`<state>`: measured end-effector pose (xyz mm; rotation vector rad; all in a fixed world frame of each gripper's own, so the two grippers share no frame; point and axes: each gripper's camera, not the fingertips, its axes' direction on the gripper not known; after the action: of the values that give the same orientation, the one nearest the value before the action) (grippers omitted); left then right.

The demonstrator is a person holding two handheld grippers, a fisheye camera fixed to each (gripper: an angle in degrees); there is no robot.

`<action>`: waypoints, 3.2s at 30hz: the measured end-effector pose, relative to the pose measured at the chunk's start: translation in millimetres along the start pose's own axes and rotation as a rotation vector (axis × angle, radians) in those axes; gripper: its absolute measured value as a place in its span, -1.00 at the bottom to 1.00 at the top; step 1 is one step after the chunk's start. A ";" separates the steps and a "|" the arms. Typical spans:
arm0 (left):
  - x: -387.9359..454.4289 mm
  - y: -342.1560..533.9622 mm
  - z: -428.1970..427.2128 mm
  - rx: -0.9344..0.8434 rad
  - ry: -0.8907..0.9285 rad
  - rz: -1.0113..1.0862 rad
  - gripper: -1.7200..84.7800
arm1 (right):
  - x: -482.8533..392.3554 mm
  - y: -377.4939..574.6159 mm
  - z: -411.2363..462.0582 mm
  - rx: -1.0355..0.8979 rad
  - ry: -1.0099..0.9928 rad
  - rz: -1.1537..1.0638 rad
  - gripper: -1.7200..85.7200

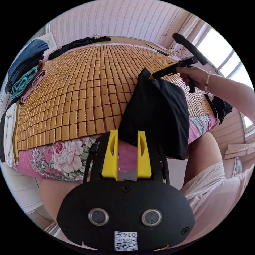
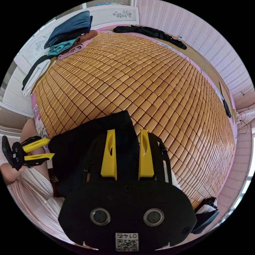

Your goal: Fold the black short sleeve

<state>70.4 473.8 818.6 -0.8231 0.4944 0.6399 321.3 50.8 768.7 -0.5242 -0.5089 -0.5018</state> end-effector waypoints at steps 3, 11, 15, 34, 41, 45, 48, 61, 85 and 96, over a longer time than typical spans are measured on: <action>15.8 7.6 -1.5 0.042 -0.049 0.058 -0.69 | -1.4 -0.5 4.8 0.021 -0.145 0.056 -0.75; 35.9 3.6 -8.9 0.026 -0.083 0.036 -0.73 | -38.9 0.0 0.0 0.021 -0.101 0.002 -0.84; 42.2 2.1 -12.9 0.017 -0.065 0.051 -0.77 | -46.6 6.0 -2.8 0.027 -0.119 0.029 -0.86; 72.3 -2.7 -52.9 0.005 -0.018 0.100 -0.87 | -97.0 84.9 -56.5 0.059 0.010 -0.064 -0.91; 96.9 -2.2 -96.5 0.037 0.014 0.190 -0.87 | -85.4 174.6 -119.1 0.327 -0.097 0.063 -0.91; 121.7 -3.8 -120.1 0.027 0.031 0.303 -0.87 | -80.4 239.9 -152.3 0.451 -0.097 0.116 -0.91; 142.9 -7.8 -143.7 0.052 0.032 0.378 -0.87 | -74.4 296.1 -177.0 0.541 -0.088 0.195 -0.91; 282.2 -61.2 -198.5 0.144 0.089 0.778 -0.87 | -40.4 523.1 -266.5 0.866 0.113 0.574 -0.91; 498.2 -228.2 -125.2 0.210 0.083 0.885 -0.80 | 229.4 581.8 -253.0 0.266 0.601 0.957 -0.72; 398.5 -135.3 -189.4 0.246 -0.098 0.873 -0.77 | 21.3 567.5 -164.7 0.426 0.424 0.807 -0.68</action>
<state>416.0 383.5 526.4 -0.3069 0.8301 1.3803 710.3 376.6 465.1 -0.1683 0.0331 0.2720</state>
